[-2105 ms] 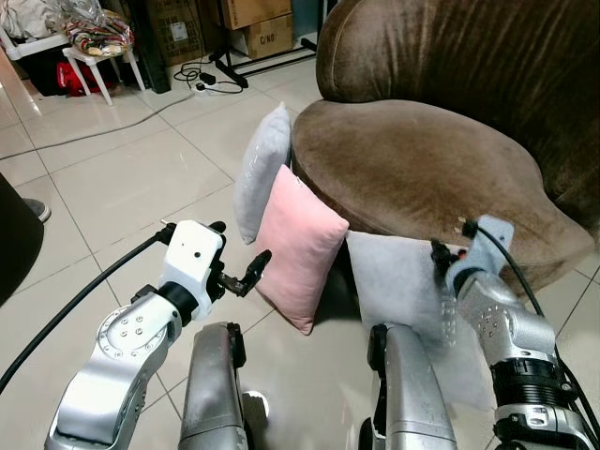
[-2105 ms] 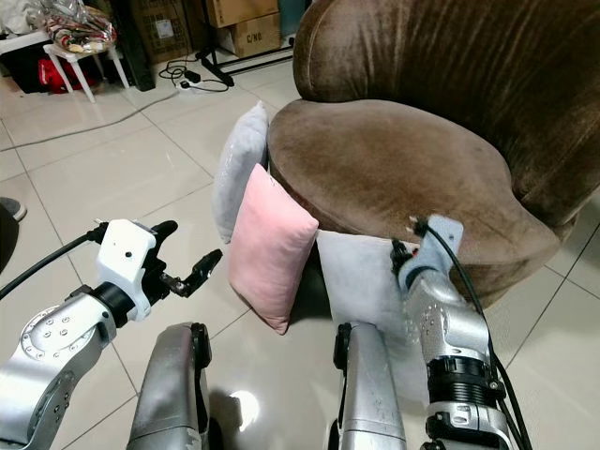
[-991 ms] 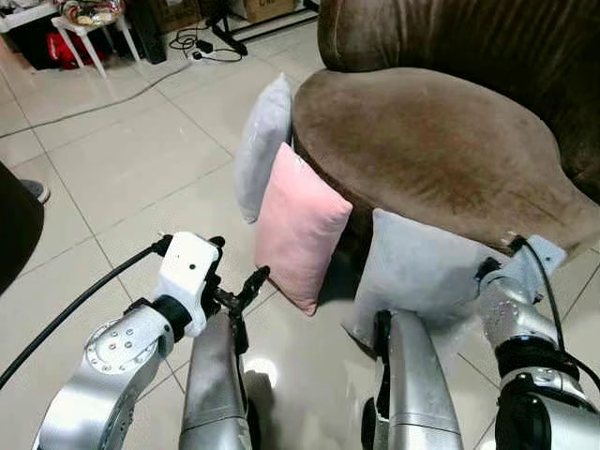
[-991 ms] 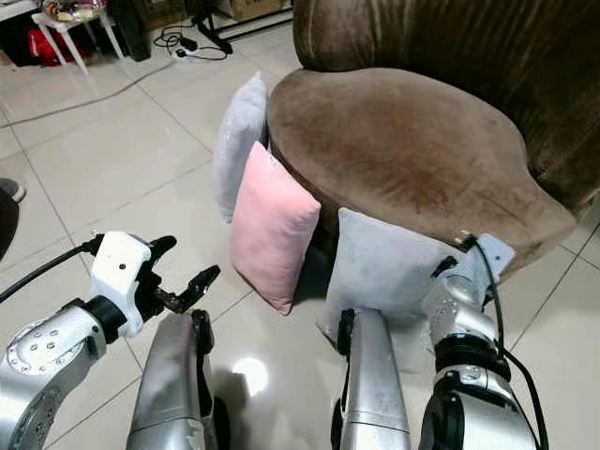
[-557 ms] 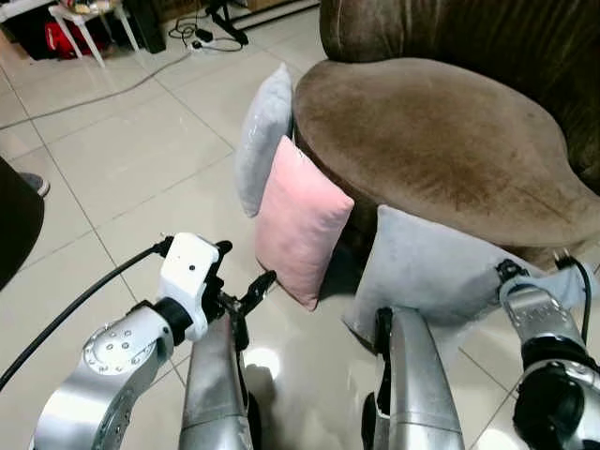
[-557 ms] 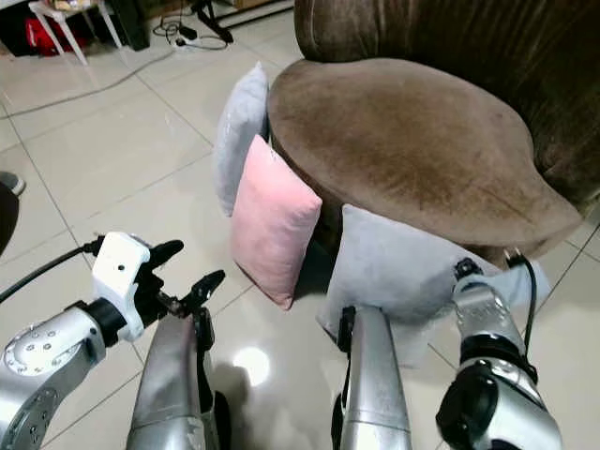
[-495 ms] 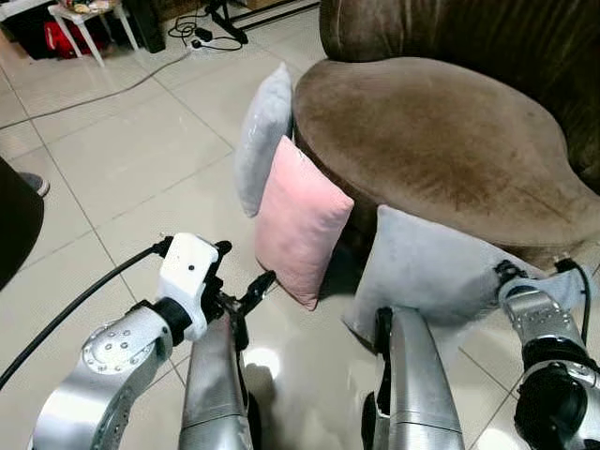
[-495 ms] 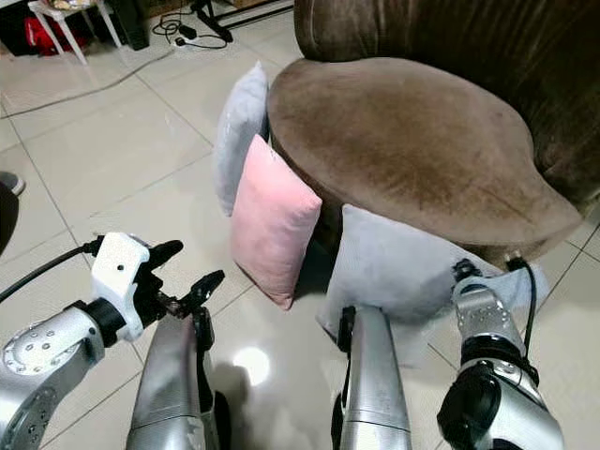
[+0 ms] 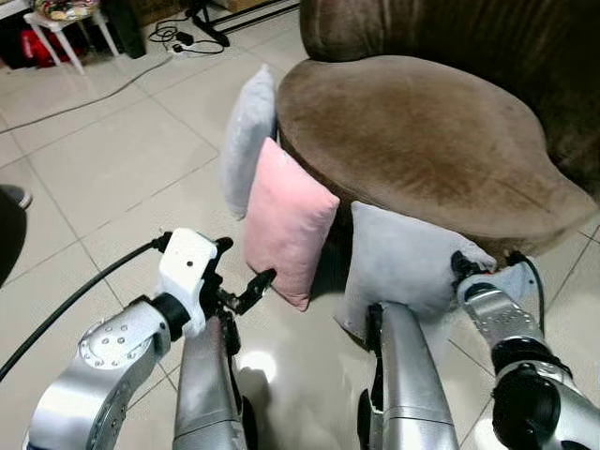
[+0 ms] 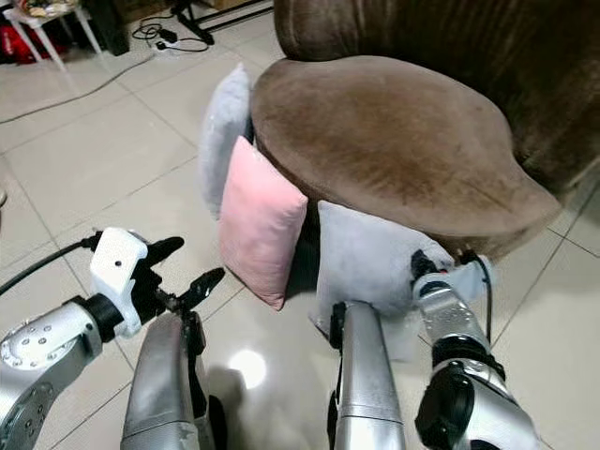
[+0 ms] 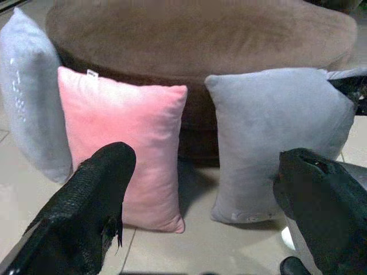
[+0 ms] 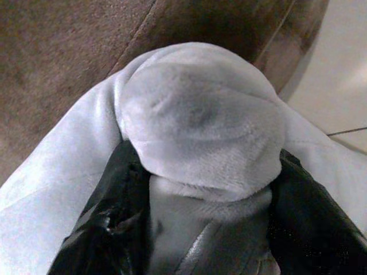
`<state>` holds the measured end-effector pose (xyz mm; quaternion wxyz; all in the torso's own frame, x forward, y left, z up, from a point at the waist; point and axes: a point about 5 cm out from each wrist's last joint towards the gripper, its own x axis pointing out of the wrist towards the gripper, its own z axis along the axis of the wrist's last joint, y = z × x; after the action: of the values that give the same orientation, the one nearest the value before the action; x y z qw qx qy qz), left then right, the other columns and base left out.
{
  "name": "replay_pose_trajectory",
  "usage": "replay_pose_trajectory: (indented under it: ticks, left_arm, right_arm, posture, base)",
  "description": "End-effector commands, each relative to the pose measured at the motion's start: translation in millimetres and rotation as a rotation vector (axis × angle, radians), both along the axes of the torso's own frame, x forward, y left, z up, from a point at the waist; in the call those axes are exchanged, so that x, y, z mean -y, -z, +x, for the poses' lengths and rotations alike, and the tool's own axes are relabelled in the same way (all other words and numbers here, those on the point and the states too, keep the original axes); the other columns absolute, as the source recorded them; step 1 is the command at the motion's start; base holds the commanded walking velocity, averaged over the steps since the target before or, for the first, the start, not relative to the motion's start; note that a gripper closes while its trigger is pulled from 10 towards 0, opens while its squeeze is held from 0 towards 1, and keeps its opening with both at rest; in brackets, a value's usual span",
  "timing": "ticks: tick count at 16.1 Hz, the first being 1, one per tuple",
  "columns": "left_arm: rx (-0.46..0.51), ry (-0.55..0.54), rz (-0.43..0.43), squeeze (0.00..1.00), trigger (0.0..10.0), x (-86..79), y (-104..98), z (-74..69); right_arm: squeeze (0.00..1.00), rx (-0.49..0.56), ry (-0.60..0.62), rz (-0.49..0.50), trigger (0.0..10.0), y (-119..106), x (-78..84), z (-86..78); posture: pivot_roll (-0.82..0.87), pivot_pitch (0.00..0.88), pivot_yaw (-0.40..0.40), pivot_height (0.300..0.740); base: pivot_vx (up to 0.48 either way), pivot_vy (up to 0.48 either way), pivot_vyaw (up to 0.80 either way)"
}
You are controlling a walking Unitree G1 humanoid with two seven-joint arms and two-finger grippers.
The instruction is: Move the pillow to the sofa from floor
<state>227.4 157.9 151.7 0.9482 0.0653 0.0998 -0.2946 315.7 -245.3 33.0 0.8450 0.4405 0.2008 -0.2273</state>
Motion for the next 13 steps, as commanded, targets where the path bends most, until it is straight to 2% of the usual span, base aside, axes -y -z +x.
replay_pose_trajectory:
  ticks: [1, 5, 11, 13]
  left_arm:
    - [-0.007, 0.005, 0.014, 1.0, 10.0, -1.0, 1.4, 0.3]
    - [-0.011, 0.01, 0.016, 1.0, 10.0, -0.8, 3.0, 1.9]
    - [-0.005, 0.009, 0.016, 1.0, 10.0, 1.4, 2.9, 5.1]
    - [-0.002, 0.008, 0.014, 1.0, 10.0, 2.2, 3.2, 6.7]
  right_arm:
    - [0.0, -0.02, -0.062, 0.013, 0.0, 4.7, -16.9, 2.2]
    - [0.0, 0.016, -0.084, 0.022, 0.0, 1.3, -21.5, 5.7]
    - [0.0, 0.011, -0.1, 0.002, 0.0, 2.8, -21.7, 4.5]
    - [0.0, -0.022, -0.166, -0.061, 0.0, 4.8, -25.5, 4.0]
  posture:
    - [0.01, 0.1, 0.049, 0.467]
    - [0.01, 0.102, 0.055, 0.467]
    - [0.0, 0.107, 0.049, 0.467]
    - [0.0, 0.101, 0.048, 0.467]
  base:
    - [0.0, 0.0, 0.0]
    - [0.0, 0.0, 0.0]
    - [0.0, 0.0, 0.0]
    - [0.0, 0.0, 0.0]
